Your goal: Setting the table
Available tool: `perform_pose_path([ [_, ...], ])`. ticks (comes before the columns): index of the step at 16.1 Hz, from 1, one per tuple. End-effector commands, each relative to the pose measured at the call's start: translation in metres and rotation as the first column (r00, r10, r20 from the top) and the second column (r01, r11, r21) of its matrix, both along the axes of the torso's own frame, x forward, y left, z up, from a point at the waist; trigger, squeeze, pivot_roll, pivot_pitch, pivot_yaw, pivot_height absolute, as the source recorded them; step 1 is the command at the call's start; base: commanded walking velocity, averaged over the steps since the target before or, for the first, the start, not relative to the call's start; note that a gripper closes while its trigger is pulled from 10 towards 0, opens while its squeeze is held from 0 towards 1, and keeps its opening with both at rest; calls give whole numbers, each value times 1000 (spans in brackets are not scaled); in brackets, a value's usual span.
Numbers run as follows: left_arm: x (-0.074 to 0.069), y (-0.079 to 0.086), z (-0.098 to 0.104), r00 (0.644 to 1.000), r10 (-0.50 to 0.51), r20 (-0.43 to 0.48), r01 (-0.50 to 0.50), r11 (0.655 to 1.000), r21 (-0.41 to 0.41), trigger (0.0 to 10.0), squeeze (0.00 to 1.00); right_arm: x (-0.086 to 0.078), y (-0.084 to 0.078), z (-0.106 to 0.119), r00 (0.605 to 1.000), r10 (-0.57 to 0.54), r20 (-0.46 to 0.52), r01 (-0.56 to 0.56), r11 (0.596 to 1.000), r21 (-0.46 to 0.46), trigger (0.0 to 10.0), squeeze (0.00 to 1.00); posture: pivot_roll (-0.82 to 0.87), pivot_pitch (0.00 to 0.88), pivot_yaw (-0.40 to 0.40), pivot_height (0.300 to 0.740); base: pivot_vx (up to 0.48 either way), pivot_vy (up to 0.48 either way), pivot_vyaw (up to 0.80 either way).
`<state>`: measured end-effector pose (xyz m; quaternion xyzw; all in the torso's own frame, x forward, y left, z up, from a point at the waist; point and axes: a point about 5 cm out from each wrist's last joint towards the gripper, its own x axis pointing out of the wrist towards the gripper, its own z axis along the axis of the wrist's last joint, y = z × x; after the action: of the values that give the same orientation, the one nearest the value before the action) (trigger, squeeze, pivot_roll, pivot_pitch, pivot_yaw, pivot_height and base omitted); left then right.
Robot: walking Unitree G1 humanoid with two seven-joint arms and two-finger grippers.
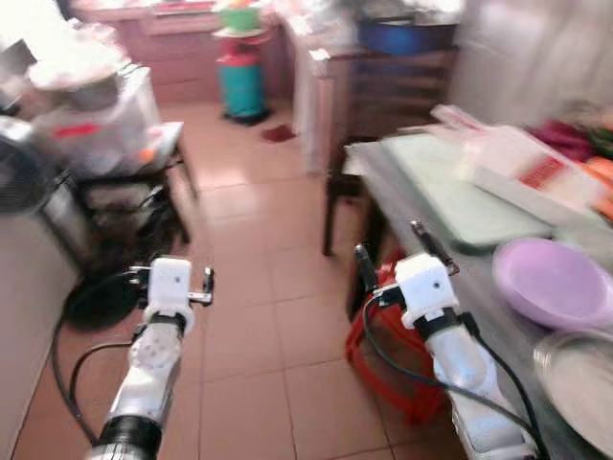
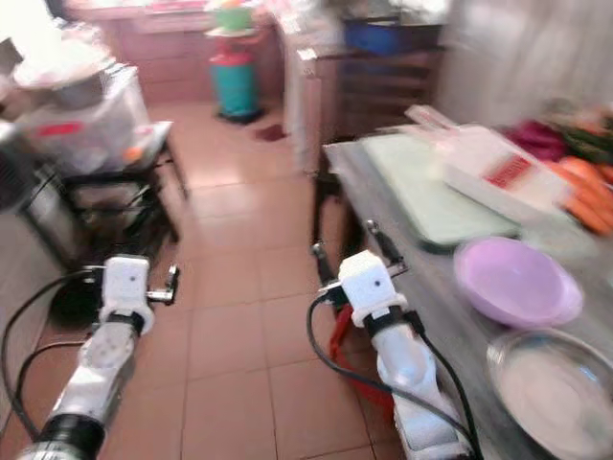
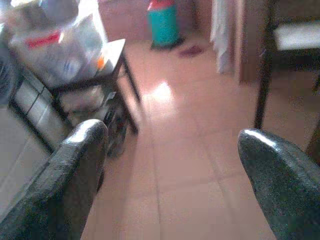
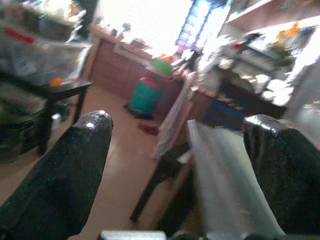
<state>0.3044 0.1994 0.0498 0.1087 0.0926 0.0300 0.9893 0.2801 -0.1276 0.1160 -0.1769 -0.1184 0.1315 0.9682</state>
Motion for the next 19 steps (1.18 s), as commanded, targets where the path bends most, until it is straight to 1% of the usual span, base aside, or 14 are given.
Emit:
perform_pose_path([
  [1, -3, 5, -9, 999, 8, -36, -7, 999, 37, 10000, 0, 4, 2, -1, 1000, -1, 1, 1, 1000, 17, 10000, 0, 95, 0, -9, 740, 0, 0, 800],
  [2, -7, 8, -20, 996, -5, -87, 13, 995, 94, 10000, 0, 9, -1, -8, 999, -21, -28, 22, 1000, 21, 10000, 0, 93, 0, -11, 740, 0, 0, 800],
  [3, -12, 14, -31, 987, 20, -158, -6, 996, 87, 10000, 0, 13, -3, -15, 999, -29, -43, 29, 1000, -2, 10000, 0, 93, 0, -11, 740, 0, 0, 794],
  [4, -14, 17, -35, 982, 35, -185, -20, 997, 80, 10000, 0, 15, -3, -19, 998, -32, -54, 31, 999, -10, 10000, 0, 93, 0, -11, 740, 0, 0, 794],
  [6, -20, 17, -48, 963, 33, -269, -7, 995, 99, 10000, 0, 24, -13, -36, 986, -100, -136, 105, 994, 28, 10000, 0, 115, 0, -20, 740, 0, 0, 791],
  [7, -25, 8, -58, 940, -28, -339, 86, 984, 158, 10000, 0, 28, -22, -56, 954, -173, -246, 195, 979, 66, 10000, 0, 138, 0, -26, 740, 0, 0, 0],
  [10, -27, -9, -68, 907, -90, -411, 145, 984, 106, 10000, 0, 27, -33, -83, 877, -257, -406, 309, 949, 67, 10000, 0, 126, 0, -15, 740, 0, 0, 0],
  [11, -29, -16, -71, 893, -125, -433, 178, 981, 84, 10000, 0, 21, -37, -96, 836, -272, -476, 340, 939, 61, 10000, 0, 116, 0, -7, 740, 0, 0, 0],
  [12, -32, -21, -75, 868, -159, -471, 213, 975, 64, 10000, 0, 12, -43, -112, 773, -305, -557, 396, 917, 47, 10000, 0, 104, 0, -1, 740, 0, 0, 0],
  [13, -34, -22, -77, 858, -168, -486, 220, 974, 52, 10000, 0, 7, -44, -118, 745, -305, -593, 409, 911, 45, 10000, 0, 101, 0, 2, 740, 0, 0, 0],
  [14, -36, -21, -79, 847, -165, -505, 215, 976, 42, 10000, 0, 3, -42, -125, 722, -286, -630, 420, 905, 70, 10000, 0, 94, 0, 8, 740, 0, 0, 0],
  [15, -39, -18, -82, 837, -157, -525, 205, 978, 34, 10000, 0, -4, -41, -132, 705, -292, -647, 392, 920, 11, 10000, 0, 94, 0, 10, 740, 0, 0, 0],
  [17, -44, -12, -86, 821, -131, -556, 189, 981, 48, 10000, 0, -9, -36, -140, 677, -253, -691, 365, 931, 17, 10000, 0, 97, 0, 5, 740, 0, 0, 0],
  [19, -50, -9, -90, 808, -121, -576, 179, 983, 44, 10000, 0, -13, -32, -143, 670, -241, -702, 335, 942, -2, 10000, 0, 96, 0, 1, 740, 0, 0, 0],
])
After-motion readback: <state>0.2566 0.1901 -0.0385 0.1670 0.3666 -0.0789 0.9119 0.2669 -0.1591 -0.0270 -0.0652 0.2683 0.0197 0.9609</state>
